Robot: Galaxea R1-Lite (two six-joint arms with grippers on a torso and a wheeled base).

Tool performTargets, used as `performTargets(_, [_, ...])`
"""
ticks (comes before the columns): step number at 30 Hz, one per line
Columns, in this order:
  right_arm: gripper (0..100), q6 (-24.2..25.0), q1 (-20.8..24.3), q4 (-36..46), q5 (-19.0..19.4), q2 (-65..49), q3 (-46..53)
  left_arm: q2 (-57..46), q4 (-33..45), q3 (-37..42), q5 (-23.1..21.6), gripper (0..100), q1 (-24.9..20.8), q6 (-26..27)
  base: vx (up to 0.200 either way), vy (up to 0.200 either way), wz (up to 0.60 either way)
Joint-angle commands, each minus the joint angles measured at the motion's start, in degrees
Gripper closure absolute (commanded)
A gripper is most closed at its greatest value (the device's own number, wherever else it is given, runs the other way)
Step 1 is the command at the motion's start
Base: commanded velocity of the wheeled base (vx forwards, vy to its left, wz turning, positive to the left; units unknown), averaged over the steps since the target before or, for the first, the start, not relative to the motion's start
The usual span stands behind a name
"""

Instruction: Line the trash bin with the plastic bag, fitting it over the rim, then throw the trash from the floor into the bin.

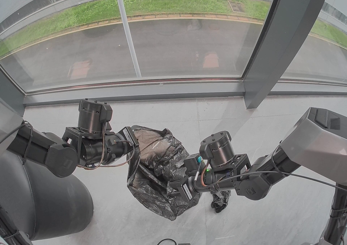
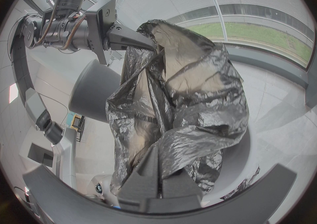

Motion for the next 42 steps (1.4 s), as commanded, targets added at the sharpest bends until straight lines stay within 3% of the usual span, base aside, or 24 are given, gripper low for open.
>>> performTargets(1, [100, 0.01, 0.22, -1.30, 0.01, 0.24, 2.90, 0.83, -0.06, 2.77, -0.17, 100, -0.11, -0.11, 0.000, 0.000, 0.00])
performTargets(14, [100, 0.01, 0.30, -9.82, -0.08, 0.15, 12.48, 0.65, -0.06, 8.57, -0.25, 100, -1.08, -0.38, 0.000, 0.000, 0.00])
performTargets(19, [100, 0.01, 0.39, -14.66, -0.34, 0.06, 17.67, 0.39, -0.06, 10.68, -3.24, 100, -1.08, -0.47, 0.000, 0.000, 0.00])
performTargets(26, [100, 0.45, 0.04, -20.63, -4.12, 1.20, 21.62, 1.97, -0.24, 10.94, -3.51, 100, -1.08, -0.64, 0.000, 0.000, 0.00])
performTargets(31, [100, 0.45, -0.14, -25.29, -4.47, 2.26, 25.23, 3.12, -1.99, 11.47, -3.33, 100, -1.78, -0.64, 0.000, 0.000, 0.00])
performTargets(37, [100, 0.45, -1.81, -32.85, -8.61, 5.60, 29.01, 4.26, -2.70, 12.61, -2.71, 100, -2.13, -0.11, 0.000, 0.000, 0.00])
performTargets(42, [100, 0.28, -3.30, -36.54, -9.04, 6.21, 31.47, 4.87, -2.70, 12.61, -2.71, 100, -1.69, 1.38, 0.000, 0.000, 0.00])
